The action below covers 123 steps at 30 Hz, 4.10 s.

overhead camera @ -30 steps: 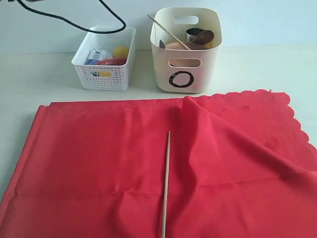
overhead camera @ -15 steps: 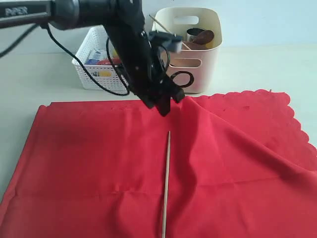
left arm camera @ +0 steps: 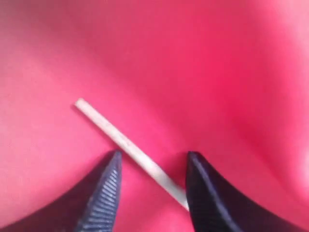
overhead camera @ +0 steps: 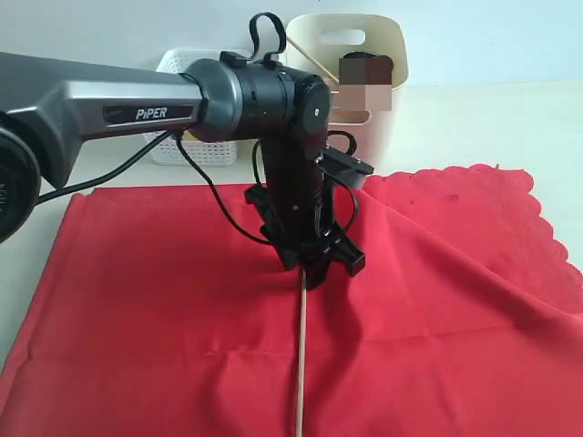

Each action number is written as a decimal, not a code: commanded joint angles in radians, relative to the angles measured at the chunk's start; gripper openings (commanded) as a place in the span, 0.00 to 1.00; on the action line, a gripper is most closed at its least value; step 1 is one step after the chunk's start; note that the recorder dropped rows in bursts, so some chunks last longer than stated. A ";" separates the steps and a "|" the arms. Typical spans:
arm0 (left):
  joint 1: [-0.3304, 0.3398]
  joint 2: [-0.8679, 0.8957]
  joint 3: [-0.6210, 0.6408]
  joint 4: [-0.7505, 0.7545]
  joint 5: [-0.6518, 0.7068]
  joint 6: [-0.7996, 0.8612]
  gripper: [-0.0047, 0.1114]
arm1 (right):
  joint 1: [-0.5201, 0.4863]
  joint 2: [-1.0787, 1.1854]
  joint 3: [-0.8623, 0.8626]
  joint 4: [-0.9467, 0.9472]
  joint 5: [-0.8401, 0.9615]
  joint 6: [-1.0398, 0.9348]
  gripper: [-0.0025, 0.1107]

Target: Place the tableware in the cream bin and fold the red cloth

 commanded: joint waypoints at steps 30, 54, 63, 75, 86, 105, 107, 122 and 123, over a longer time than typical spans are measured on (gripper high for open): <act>0.027 -0.233 -0.170 -0.011 0.056 -0.027 0.04 | 0.001 -0.004 0.005 -0.006 -0.009 -0.002 0.02; 0.220 -0.198 -0.173 -0.354 -1.045 -0.099 0.04 | 0.001 -0.004 0.005 -0.006 -0.009 -0.002 0.02; 0.220 -0.187 -0.173 -0.337 -1.259 -0.112 0.04 | 0.001 -0.004 0.005 -0.006 -0.009 -0.002 0.02; 0.277 -0.161 -0.172 -0.358 -1.135 -0.100 0.58 | 0.001 -0.004 0.005 -0.006 -0.009 -0.002 0.02; 0.290 -0.331 -0.172 -0.094 -0.634 -0.099 0.06 | 0.001 -0.004 0.005 -0.006 -0.009 -0.002 0.02; 0.369 -0.956 0.813 0.026 -0.754 -0.092 0.04 | 0.001 -0.004 0.005 -0.006 -0.009 -0.002 0.02; 0.369 -0.997 0.920 -0.029 -0.864 -0.095 0.04 | 0.001 -0.004 0.005 -0.006 -0.009 -0.002 0.02; 0.369 -1.055 1.402 -0.098 -1.403 -0.098 0.04 | 0.001 -0.004 0.005 -0.006 -0.009 -0.002 0.02; 0.369 -1.055 1.424 -0.098 -1.431 -0.098 0.04 | 0.001 -0.004 0.005 -0.006 -0.009 -0.002 0.02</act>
